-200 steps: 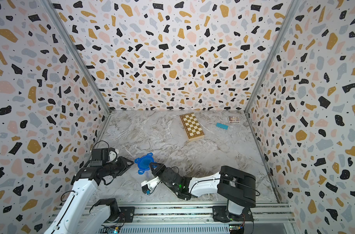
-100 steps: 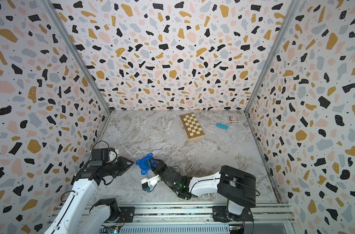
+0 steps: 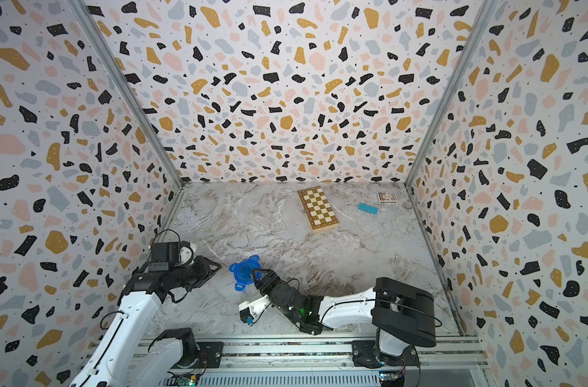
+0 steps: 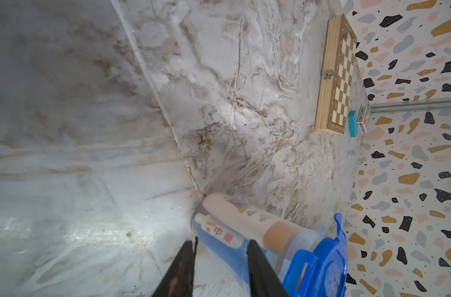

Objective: Pack away toiletry kits
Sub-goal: Close the lid on the container.

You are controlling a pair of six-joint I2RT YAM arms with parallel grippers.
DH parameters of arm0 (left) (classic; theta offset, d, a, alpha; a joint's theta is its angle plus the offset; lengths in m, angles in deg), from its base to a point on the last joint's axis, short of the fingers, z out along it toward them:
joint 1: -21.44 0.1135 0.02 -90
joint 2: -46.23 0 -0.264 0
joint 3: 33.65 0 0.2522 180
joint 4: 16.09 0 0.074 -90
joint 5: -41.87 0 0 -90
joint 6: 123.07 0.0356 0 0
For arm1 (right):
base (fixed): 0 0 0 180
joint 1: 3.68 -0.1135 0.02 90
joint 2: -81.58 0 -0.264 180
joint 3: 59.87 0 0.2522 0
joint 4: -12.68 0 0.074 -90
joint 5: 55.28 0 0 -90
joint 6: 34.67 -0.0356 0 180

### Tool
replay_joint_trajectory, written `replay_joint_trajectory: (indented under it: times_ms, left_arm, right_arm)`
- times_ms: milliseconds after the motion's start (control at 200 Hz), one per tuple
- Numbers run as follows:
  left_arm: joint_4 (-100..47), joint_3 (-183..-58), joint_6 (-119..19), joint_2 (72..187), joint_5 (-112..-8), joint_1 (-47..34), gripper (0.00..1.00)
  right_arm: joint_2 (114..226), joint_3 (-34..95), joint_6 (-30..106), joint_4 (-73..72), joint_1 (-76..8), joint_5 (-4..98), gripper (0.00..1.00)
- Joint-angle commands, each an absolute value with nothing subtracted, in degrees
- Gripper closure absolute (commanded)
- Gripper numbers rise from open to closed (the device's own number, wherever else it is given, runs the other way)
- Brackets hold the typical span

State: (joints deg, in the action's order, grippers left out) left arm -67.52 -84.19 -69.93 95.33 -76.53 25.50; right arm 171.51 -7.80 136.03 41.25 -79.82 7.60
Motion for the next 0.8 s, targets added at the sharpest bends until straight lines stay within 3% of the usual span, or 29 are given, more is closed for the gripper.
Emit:
replay_joint_trajectory:
  times_ms: [0, 215, 370, 496, 611, 696, 796]
  left_arm:
    - [-67.0, -86.4, -68.6, 96.3, -77.7, 25.7, 0.64]
    - [-66.4, -88.1, -68.1, 98.0, -78.2, 25.7, 0.59]
    - [-68.6, -91.4, -63.9, 101.0, -79.2, 25.8, 0.48]
    - [-73.5, -95.4, -58.7, 103.5, -78.4, 25.7, 0.43]
    - [-74.8, -96.9, -57.2, 104.8, -78.6, 25.7, 0.39]
    - [-74.3, -96.7, -57.6, 105.0, -79.4, 25.7, 0.37]
    - [-73.9, -96.4, -57.7, 104.6, -80.6, 25.8, 0.37]
  right_arm:
    - [168.4, -6.8, 131.0, 36.5, -80.1, 6.8, 0.37]
    - [162.2, -6.4, 122.6, 32.4, -80.9, 5.0, 0.29]
    - [152.9, -3.0, 99.7, 16.5, -79.7, 7.7, 0.28]
    - [147.4, 3.1, 74.5, -1.5, -70.6, 29.0, 0.4]
    - [143.9, 2.3, 55.8, -2.4, -62.7, 45.9, 0.46]
    - [146.1, 4.0, 39.8, -5.0, -56.6, 55.2, 0.51]
    - [152.1, 7.3, 28.8, -8.9, -55.6, 66.6, 0.55]
